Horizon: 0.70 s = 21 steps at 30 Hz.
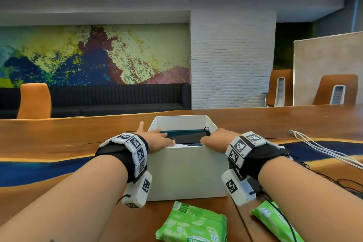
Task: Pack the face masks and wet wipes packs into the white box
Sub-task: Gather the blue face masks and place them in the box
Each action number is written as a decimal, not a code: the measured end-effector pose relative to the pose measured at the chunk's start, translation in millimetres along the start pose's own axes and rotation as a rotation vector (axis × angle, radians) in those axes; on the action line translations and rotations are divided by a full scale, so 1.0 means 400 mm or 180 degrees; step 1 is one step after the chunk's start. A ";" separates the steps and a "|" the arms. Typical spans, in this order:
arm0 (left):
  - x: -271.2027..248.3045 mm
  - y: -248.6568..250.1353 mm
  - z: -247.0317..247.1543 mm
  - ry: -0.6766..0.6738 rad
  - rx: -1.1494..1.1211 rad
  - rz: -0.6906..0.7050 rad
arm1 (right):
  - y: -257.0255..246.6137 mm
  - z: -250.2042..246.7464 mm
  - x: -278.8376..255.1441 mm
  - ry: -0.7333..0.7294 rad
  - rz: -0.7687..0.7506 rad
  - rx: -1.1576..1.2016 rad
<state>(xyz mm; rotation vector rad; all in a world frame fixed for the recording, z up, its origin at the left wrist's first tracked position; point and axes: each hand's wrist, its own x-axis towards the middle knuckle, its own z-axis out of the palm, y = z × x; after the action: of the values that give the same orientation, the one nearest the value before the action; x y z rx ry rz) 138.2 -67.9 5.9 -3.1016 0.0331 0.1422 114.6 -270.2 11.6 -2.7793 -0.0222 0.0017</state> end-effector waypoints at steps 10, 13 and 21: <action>0.000 0.009 -0.016 -0.0022 0.0162 0.0033 | 0.001 0.006 0.000 0.0020 0.0151 0.0469; -0.021 0.019 -0.022 -0.0116 0.0206 0.0126 | 0.003 0.009 0.008 0.0047 0.0182 0.0522; -0.019 0.011 -0.015 -0.0059 -0.0314 -0.0151 | 0.008 0.017 0.028 0.0132 0.0208 0.0590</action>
<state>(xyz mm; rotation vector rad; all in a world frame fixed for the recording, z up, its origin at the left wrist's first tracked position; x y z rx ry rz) 131.2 -72.3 12.2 -3.1960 -0.0495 0.1766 126.0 -270.5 4.0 -2.5929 0.0754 -0.0354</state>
